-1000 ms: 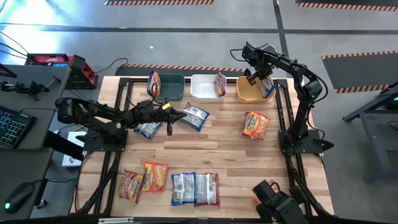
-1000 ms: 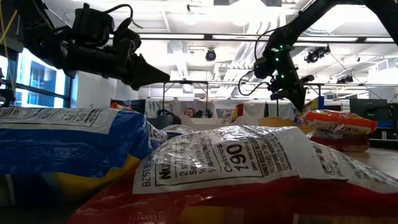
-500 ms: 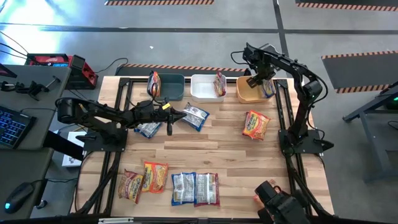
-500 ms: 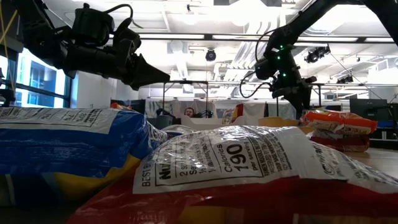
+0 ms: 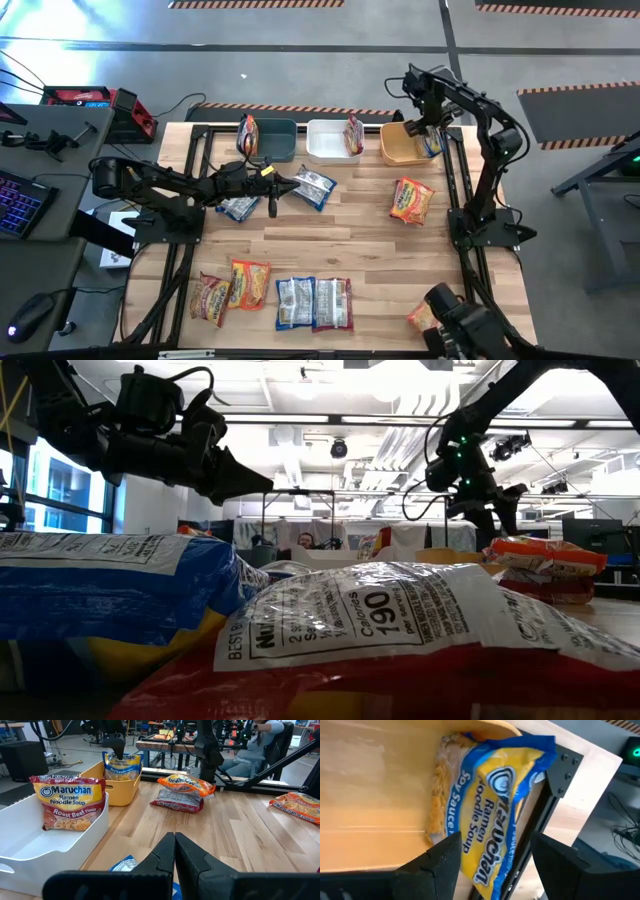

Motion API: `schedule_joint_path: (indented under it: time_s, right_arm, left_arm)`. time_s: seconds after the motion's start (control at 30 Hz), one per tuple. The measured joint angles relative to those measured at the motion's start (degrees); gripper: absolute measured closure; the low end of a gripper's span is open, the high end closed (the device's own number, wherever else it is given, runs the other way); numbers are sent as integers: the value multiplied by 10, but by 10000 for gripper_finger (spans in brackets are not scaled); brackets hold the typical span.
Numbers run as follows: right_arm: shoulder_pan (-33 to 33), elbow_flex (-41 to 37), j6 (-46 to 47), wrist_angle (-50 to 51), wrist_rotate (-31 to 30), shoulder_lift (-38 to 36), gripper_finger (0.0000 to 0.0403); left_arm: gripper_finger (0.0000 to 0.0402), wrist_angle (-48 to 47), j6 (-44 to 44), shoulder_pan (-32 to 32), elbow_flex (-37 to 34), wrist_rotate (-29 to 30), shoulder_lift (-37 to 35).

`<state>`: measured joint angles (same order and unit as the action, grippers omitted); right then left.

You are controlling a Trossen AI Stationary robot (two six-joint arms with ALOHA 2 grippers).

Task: Sort Maruchan noodles
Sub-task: Put the top orange noodle pack into the blue bin

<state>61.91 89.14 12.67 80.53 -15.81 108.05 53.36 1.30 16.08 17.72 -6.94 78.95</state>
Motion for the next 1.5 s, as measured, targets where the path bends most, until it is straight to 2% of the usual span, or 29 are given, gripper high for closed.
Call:
schedule_joint_path:
  time_s: [0.23,0.33,0.5,0.63,0.73,0.8,0.97,1.1,1.23,1.33,1.4,1.5]
  right_arm:
    - [3,0,-23,6,-1,0,189]
    - [-2,0,-43,18,-18,-8,207]
    - [-32,0,-61,40,-86,-65,292]
    - [-63,-2,-68,10,-83,-146,382]
    - [-92,-36,-94,-73,-43,-228,388]
    - [-109,-85,-112,-149,19,-289,382]
    - [-165,-279,-103,-359,153,-441,400]
    - [-230,-442,-78,-551,219,-538,395]
    - [-286,-578,-102,-787,229,-601,401]
    - [-310,-650,-143,-935,228,-627,401]
    - [-316,-676,-168,-992,228,-640,402]
    - [-316,-681,-184,-1024,227,-656,402]
  left_arm:
    - [401,-7,0,0,0,0,0]
    - [401,-7,0,0,0,0,0]
    - [401,-8,0,0,0,0,0]
    - [401,-8,0,0,0,0,0]
    - [401,-8,0,0,0,0,0]
    - [401,-8,1,0,0,0,0]
    - [401,-8,12,0,0,0,0]
    - [401,-7,18,0,2,0,0]
    - [401,-14,58,0,27,-15,0]
    - [401,-42,95,-12,58,-18,2]
    - [401,-62,119,-25,87,-14,16]
    - [401,-83,145,-49,144,-12,65]
